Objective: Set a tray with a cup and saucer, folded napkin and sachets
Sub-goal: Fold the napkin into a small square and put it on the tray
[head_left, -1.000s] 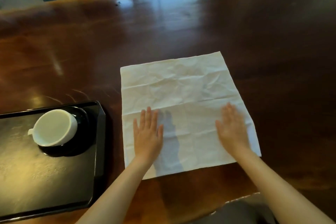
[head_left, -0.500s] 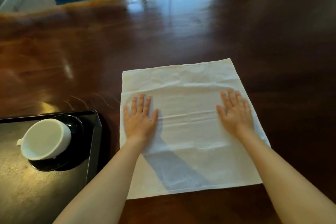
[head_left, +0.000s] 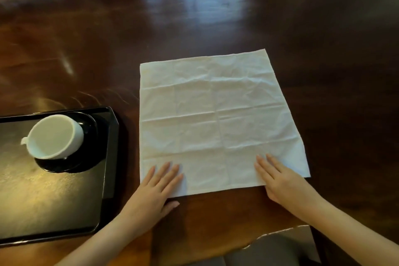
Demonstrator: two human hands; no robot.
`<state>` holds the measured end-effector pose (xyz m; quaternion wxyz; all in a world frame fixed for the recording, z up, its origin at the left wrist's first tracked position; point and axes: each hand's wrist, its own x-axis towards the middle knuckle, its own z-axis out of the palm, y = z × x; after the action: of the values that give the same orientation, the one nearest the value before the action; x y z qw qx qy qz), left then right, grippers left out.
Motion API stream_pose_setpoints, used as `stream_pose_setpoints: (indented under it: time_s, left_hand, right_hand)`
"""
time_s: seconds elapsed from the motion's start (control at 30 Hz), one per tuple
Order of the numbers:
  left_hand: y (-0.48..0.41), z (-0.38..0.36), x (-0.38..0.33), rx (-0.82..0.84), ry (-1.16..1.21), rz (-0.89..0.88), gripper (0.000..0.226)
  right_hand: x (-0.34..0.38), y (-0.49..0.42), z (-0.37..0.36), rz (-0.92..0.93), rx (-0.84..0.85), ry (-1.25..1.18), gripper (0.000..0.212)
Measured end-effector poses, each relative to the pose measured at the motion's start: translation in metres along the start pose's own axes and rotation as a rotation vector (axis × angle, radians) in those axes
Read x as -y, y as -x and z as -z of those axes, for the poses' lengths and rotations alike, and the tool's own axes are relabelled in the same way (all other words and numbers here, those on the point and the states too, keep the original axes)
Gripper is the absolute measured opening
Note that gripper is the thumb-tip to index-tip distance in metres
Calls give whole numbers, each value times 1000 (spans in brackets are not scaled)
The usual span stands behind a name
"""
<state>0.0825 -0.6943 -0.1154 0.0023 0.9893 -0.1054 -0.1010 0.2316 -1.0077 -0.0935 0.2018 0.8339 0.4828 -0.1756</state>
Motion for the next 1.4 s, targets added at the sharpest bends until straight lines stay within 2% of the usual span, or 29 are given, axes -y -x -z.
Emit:
stream_pose_setpoints:
  time_s: [0.03,0.07,0.13,0.2,0.3,0.4,0.5,0.57,0.67,0.73,0.83,0.97,1.1,1.3,1.4]
  left_hand:
    - [-1,1,-1,-9,-10,-11,60]
    - [-2,2,-1,-5,-20,-16,64]
    - [-5,4,-2,49,-28,-20,81]
    - [-6,10,-3,72,-29,2,84]
    - [-12,22,-6,33,-19,42,74]
    - [-14,36,-6,-18,43,129,49]
    - [-16,53,-1,12,193,205,16]
    - [-16,57,7,-34,299,268,16]
    - [-20,72,19,-127,437,261,20]
    - [-31,85,34,-127,504,251,20]
    - [-54,106,70,-158,735,337,21]
    - [-84,125,123,-253,1060,497,14]
    - [-121,124,157,-324,1305,651,7]
    - [-176,89,189,-354,1378,773,24]
    - [-197,72,201,-360,1377,803,18]
  right_hand:
    - [0,0,-2,28,-7,38,61]
    - [-2,-1,1,-19,-58,39,67]
    - [-3,0,5,-117,-177,-20,72]
    - [1,1,7,-146,-285,-142,67]
    - [2,0,10,-212,-360,-268,53]
    - [5,1,22,-294,-360,-333,25]
    - [4,3,27,-315,-325,-237,17]
    - [-4,9,31,-336,-268,-281,15]
    - [-21,9,41,-344,-186,-228,16]
    - [-45,0,53,-450,-219,-407,2]
    - [-84,-21,79,-537,-277,-641,13]
    - [-141,-47,114,-597,-361,-968,5]
    - [-174,-86,131,-671,-454,-1171,3]
    - [-181,-159,107,-834,-579,-1198,17]
    - [-179,-187,94,-902,-606,-1165,16]
